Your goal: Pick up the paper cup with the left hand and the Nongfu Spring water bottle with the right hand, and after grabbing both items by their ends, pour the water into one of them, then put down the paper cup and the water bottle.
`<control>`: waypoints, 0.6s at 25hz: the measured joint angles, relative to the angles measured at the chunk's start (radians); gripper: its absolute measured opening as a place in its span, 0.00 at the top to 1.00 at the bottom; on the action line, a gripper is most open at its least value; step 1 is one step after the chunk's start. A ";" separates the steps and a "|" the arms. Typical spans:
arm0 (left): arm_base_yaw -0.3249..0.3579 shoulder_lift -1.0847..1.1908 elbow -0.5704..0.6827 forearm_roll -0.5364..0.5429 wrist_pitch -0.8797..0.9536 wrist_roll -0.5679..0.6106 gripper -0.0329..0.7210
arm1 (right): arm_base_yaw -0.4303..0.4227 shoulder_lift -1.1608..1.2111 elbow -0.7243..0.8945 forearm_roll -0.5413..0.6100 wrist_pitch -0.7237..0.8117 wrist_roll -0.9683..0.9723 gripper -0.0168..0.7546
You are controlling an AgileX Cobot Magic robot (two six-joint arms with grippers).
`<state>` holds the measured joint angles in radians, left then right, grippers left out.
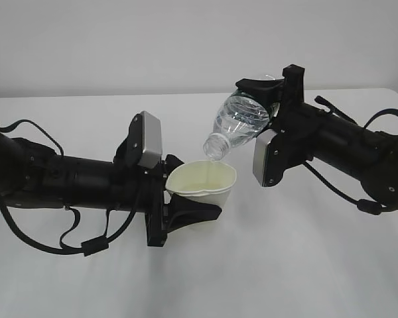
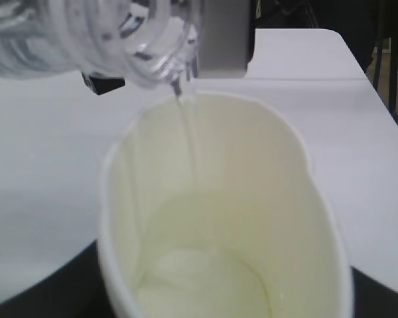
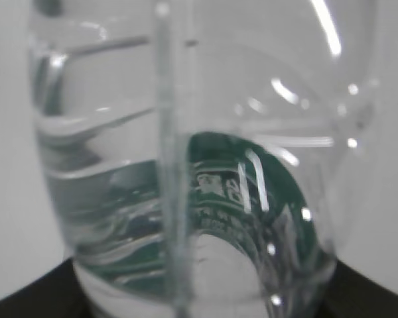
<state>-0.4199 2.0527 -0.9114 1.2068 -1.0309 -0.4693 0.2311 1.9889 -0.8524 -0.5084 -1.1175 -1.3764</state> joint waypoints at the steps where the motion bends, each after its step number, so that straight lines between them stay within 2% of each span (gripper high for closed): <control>1: 0.000 0.000 0.000 0.000 0.000 0.000 0.41 | 0.000 0.000 0.000 0.000 0.000 0.000 0.45; 15: 0.000 0.000 0.000 0.000 0.000 0.000 0.41 | 0.000 0.000 0.000 0.000 0.000 -0.021 0.45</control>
<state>-0.4199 2.0527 -0.9114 1.2068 -1.0309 -0.4693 0.2311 1.9889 -0.8524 -0.5084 -1.1175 -1.3973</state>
